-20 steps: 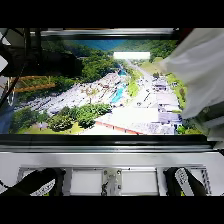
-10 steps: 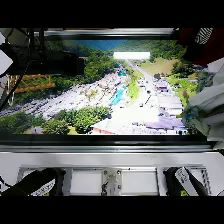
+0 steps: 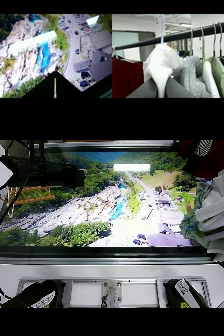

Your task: Fold the clothes and pants, and hang the long-sleeved shirts on hangers.

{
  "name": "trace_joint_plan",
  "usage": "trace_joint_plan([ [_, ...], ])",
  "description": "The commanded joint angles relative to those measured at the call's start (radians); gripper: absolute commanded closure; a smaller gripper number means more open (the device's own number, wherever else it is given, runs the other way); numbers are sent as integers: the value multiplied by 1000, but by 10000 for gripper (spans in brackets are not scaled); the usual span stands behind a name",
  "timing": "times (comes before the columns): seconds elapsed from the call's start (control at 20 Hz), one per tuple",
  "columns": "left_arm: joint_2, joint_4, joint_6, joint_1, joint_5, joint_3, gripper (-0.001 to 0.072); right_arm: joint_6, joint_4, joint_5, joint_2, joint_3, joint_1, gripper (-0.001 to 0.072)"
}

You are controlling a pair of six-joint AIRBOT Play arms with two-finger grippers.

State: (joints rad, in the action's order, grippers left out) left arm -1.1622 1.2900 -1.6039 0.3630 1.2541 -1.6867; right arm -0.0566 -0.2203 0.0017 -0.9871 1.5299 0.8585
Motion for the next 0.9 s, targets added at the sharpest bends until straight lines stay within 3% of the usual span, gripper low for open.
trace_joint_plan([
  [0.0, 0, 0, 0, 1, 4, -1, 684, -1, 18, -58, -13, 3, 4, 697],
  [0.85, -1, -2, -20, 1, 22, 0, 684, 18, 63, -77, -148, 73, 63, 697],
])
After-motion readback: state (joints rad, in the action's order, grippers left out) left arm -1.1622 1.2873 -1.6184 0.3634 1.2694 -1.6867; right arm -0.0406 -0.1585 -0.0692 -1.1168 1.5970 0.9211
